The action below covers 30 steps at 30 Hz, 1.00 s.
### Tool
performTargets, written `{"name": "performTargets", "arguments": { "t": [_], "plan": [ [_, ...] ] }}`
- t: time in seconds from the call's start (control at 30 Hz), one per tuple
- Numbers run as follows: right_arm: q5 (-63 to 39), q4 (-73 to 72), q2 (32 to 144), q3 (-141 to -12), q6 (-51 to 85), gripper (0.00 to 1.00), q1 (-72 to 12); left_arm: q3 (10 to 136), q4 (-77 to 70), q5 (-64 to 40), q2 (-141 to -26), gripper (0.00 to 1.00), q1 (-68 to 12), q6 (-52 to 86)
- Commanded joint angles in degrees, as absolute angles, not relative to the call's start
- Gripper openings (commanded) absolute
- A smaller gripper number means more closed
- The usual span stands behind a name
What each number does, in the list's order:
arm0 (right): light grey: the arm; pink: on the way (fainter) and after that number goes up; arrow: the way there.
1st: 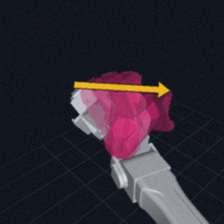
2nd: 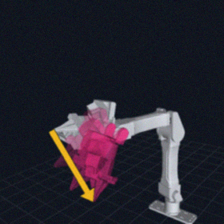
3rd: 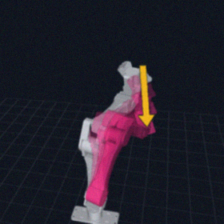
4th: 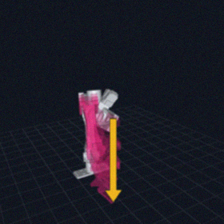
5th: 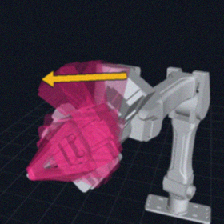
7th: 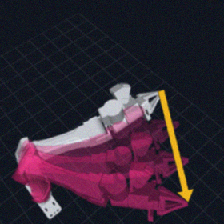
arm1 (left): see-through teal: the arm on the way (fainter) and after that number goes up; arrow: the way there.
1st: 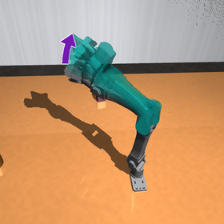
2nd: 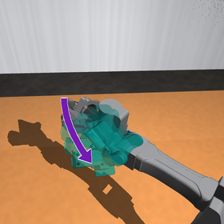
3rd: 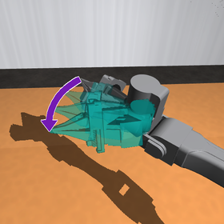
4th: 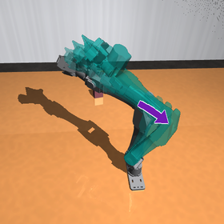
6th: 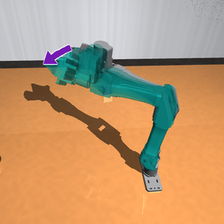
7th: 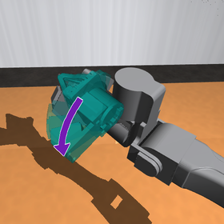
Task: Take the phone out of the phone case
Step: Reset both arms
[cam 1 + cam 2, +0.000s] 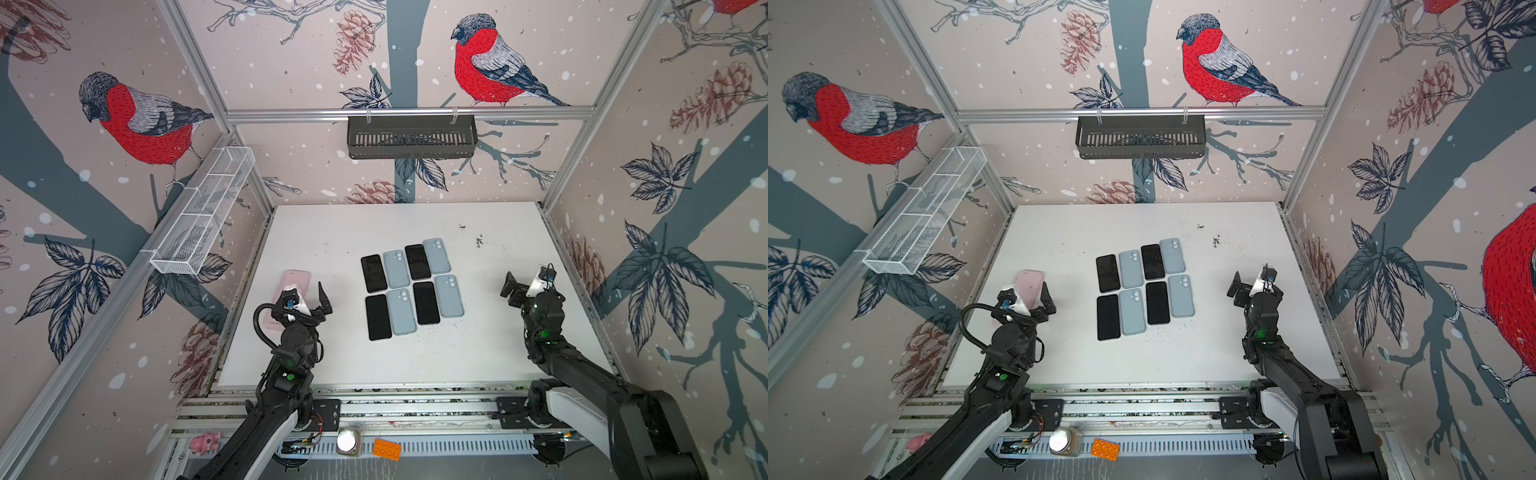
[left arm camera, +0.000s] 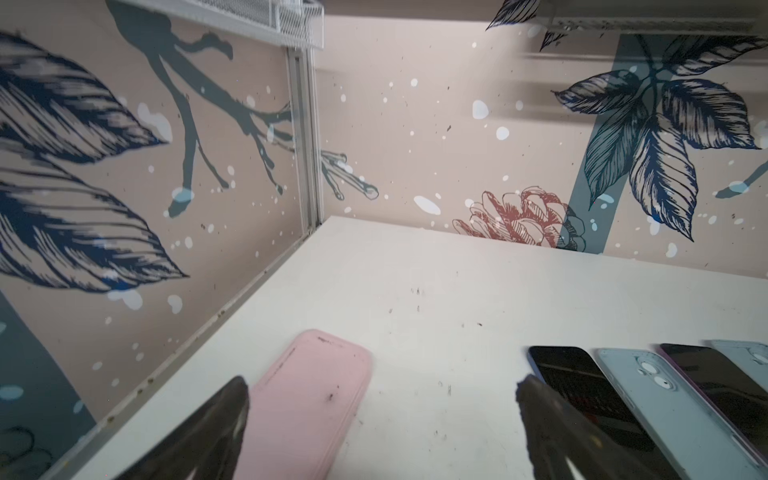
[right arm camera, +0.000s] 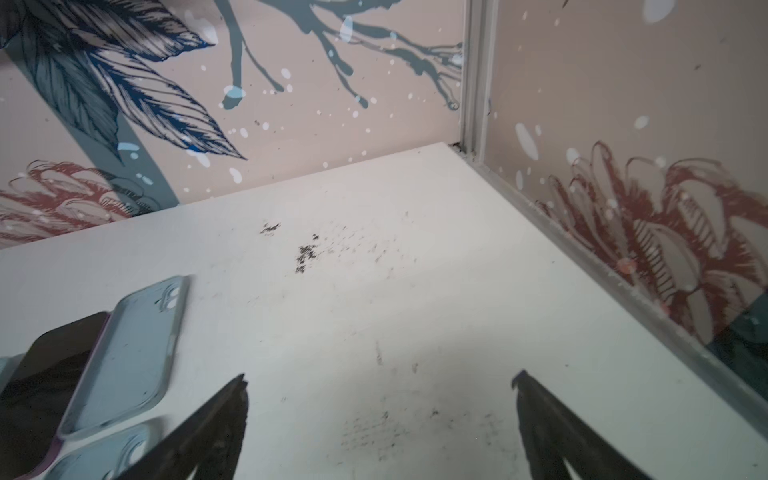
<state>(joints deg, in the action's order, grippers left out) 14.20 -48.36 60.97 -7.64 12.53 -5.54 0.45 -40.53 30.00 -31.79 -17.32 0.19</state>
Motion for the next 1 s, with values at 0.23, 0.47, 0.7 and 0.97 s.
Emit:
{"name": "performTargets", "arguments": {
  "t": [0.23, 0.47, 0.7, 0.97],
  "plan": [
    [14.5, -68.44, 61.78, -3.81, 7.73, 1.0, -2.84, -5.98, -103.09, 23.29, -80.51, 0.97, -8.34, -2.72],
    [16.37, -76.92, 67.26, 0.36, 5.1, 1.0, -5.93, 3.28, -95.41, 13.77, -90.55, 0.99, -7.54, -5.35],
    [20.99, -77.11, 86.42, -9.45, 2.44, 0.99, -6.32, 9.78, -82.03, 8.35, -89.42, 0.99, -3.89, -2.31],
    [19.33, -72.24, 86.12, -11.93, 5.93, 1.0, -3.11, 13.45, -74.94, 9.62, -89.35, 0.99, -2.55, -0.16]
  ]
}}
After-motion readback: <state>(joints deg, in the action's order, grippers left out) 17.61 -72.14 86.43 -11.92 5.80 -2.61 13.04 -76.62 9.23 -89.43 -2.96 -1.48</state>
